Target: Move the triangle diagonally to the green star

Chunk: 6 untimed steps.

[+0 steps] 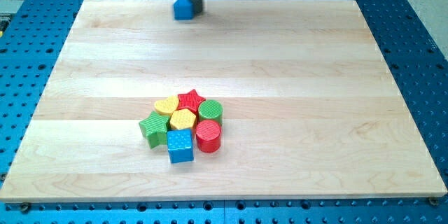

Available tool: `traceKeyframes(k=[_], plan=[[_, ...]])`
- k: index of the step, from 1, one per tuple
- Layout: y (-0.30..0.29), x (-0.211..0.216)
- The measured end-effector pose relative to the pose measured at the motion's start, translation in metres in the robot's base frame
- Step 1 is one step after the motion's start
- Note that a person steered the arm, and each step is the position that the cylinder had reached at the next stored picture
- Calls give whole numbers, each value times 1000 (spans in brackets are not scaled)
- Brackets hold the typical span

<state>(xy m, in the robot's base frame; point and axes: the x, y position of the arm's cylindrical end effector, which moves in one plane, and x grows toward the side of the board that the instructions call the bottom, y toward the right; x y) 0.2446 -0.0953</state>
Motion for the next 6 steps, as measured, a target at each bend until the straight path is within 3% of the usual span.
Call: traceKeyframes(k=[1,3,4,5,6], plan=[[-23,36],[12,-32],[-33,-13],[-75,77],[-74,48]])
